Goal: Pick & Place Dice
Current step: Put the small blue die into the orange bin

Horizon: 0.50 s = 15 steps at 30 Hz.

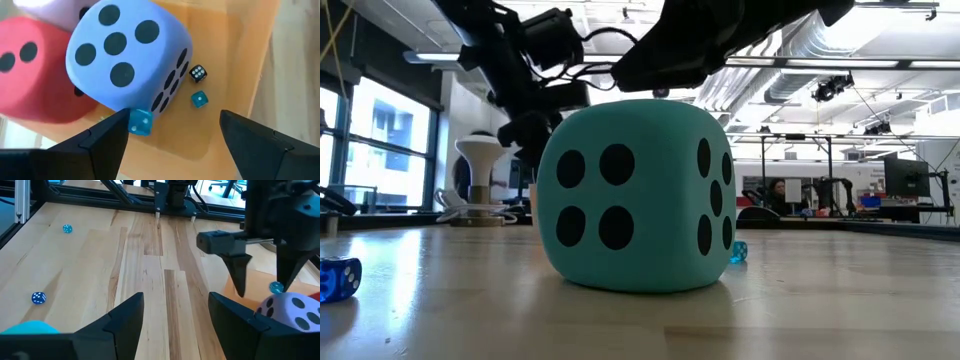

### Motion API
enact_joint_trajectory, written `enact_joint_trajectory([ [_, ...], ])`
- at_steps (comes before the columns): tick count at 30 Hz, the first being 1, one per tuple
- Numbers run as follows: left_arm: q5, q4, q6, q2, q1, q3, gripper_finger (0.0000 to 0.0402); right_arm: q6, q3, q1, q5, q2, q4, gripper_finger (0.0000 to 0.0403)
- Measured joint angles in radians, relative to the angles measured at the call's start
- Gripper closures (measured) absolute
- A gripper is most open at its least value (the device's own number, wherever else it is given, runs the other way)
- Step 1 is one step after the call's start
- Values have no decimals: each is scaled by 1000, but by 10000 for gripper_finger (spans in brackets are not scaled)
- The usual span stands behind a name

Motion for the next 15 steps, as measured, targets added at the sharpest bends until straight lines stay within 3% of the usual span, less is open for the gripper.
enact_joint_trajectory([
  [4,2,8,13,-20,-17,-3,100,-5,0,-6,5,0,0,188],
  [9,5,25,-3,-22,-18,-2,100,39,0,-60,98,0,1,191],
  [15,4,28,-30,-60,-33,-2,100,81,-17,-105,44,0,0,202],
])
